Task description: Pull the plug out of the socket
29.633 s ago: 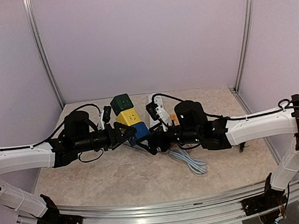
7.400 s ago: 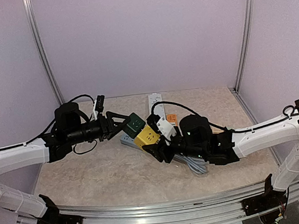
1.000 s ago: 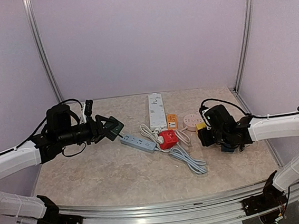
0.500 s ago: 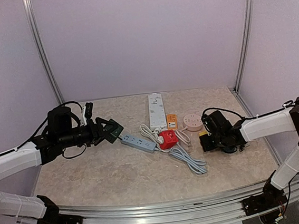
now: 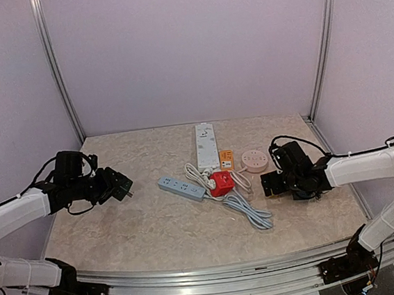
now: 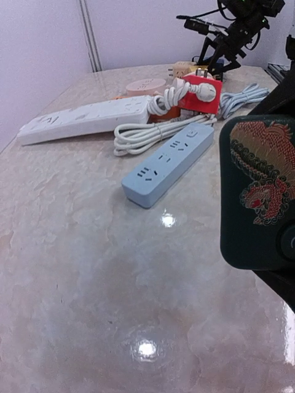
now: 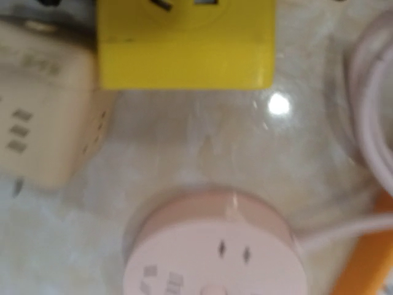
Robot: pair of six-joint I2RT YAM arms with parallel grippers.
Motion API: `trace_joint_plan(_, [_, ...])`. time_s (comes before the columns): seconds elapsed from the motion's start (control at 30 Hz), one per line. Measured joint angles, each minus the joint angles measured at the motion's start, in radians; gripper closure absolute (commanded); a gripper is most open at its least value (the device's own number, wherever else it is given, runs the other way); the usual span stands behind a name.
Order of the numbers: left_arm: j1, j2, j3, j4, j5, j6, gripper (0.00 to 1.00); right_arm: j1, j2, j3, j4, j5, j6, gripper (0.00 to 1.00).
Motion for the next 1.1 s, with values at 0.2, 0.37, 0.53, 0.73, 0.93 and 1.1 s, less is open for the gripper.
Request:
trace_joint_plan(0.2, [0.121,0.027,-0.016,-0.106,-0.043,0.035,0.53,0.0,-0.115,-0.001,0.002,0.0,-0.01,0.06])
trace_joint_plan(0.37, [0.177,0.1,-0.015,-0.165,-0.048,0.073,0.48,0.0,-0.187,-0.001,0.002,0.002,-0.01,0.06])
trace_joint_plan(0.53, [0.187,0.186,0.004,-0.225,-0.055,0.113,0.41,0.0,-0.235,-0.003,-0.001,0.012,-0.009,0.07])
trace_joint_plan(0.73, [0.192,0.229,0.021,-0.238,-0.055,0.146,0.24,0.0,-0.279,-0.006,-0.008,0.024,-0.008,0.07])
trace_joint_plan(0.93, [0.193,0.275,0.025,-0.233,-0.043,0.168,0.05,0.0,-0.32,-0.035,-0.01,0.024,-0.006,0.07])
trace_joint_plan(1.1, [0.193,0.275,0.025,-0.231,-0.042,0.174,0.01,0.0,-0.327,-0.034,-0.026,0.03,-0.013,0.06])
